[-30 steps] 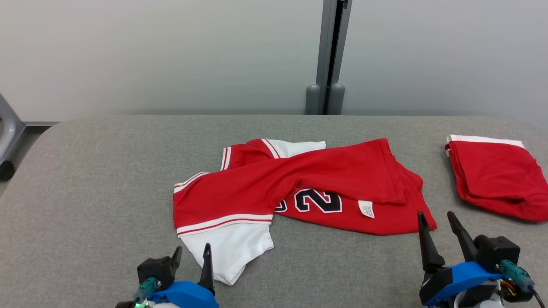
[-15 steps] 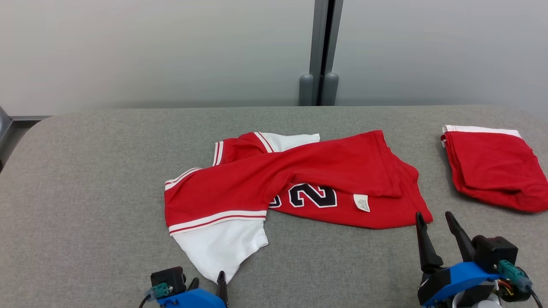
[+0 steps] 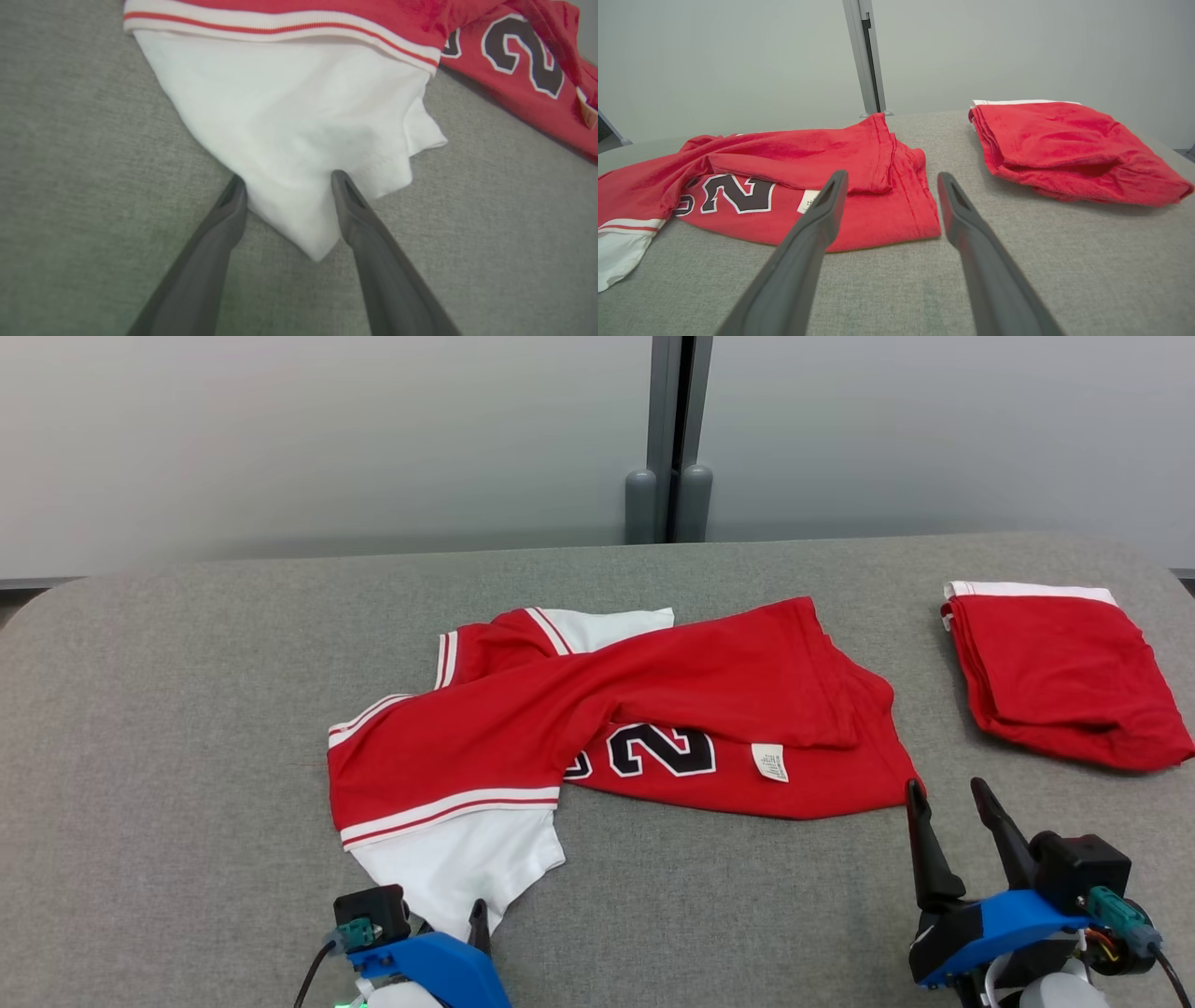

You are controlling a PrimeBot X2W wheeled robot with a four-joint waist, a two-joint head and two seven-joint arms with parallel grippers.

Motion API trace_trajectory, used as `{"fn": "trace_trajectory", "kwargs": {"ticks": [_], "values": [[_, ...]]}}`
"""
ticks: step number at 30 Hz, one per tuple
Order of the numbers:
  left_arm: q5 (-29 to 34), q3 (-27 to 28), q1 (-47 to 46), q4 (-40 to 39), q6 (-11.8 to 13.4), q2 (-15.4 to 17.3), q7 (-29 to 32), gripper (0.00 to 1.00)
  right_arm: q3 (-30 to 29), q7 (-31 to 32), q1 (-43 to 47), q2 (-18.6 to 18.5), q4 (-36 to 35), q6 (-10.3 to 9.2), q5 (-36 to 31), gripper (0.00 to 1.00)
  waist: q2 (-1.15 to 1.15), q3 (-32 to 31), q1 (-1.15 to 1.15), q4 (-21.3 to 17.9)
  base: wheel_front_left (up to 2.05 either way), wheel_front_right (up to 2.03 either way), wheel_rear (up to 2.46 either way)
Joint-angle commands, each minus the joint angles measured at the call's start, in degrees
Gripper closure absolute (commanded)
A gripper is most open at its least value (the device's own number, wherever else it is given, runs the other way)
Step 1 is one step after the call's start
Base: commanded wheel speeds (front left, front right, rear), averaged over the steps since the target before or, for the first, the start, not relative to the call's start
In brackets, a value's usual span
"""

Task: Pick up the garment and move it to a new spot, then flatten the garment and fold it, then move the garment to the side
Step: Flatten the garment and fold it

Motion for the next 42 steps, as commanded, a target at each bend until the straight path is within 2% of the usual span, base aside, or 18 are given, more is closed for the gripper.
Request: {"fn": "trace_trajectory", "kwargs": {"ticks": [1,2,3,11,17,29,34,42], "values": [[-0.2,-0.6,-0.3,0.7,-0.5,-0.5,0.3,0.69,-0.1,-0.4,-0.4,-0.2,0.1,0.01,0.0,0.0,0.0,0.1,0.0,0.0,0.0,0.0,0.0],[-0.1,-0.6,-0.5,0.6,-0.6,-0.6,-0.4,0.99,-0.1,-0.4,-0.4,-0.2,0.2,0.01,0.0,0.0,0.0,0.2,0.0,0.0,0.0,0.0,0.0],[0.2,-0.7,-0.8,0.7,-0.7,-0.6,-1.1,1.0,-0.2,-0.5,-0.5,-0.2,0.3,0.01,0.0,0.0,0.0,0.3,0.0,0.0,0.0,0.0,0.0],[1.3,0.8,-3.3,-0.7,-1.1,0.8,-6.7,1.0,-1.2,-0.2,-2.1,-0.2,1.2,0.01,-0.3,0.0,0.0,1.1,0.0,1.0,0.0,0.0,0.0],[2.0,1.6,-3.8,-5.3,-0.1,2.2,-8.9,1.0,-2.5,3.9,-6.0,-0.2,4.5,0.01,0.9,0.0,0.0,2.1,0.0,2.5,0.0,0.0,0.0],[3.1,0.9,-3.0,-13.5,1.6,3.3,-8.3,1.0,-3.4,12.0,-15.8,-0.2,17.2,0.01,7.0,0.0,0.0,5.1,0.0,6.0,0.0,0.0,0.0],[3.0,0.9,-2.8,-14.8,2.0,3.7,-8.2,1.0,-5.0,13.4,-18.9,-0.2,22.3,0.01,6.8,0.0,0.0,6.1,0.0,6.9,0.0,0.0,0.0],[3.2,0.8,-3.3,-16.3,2.5,4.2,-8.4,1.0,-6.4,11.6,-24.2,-0.2,27.4,0.01,5.8,0.0,0.0,7.3,0.0,7.8,0.0,0.0,0.0]]}}
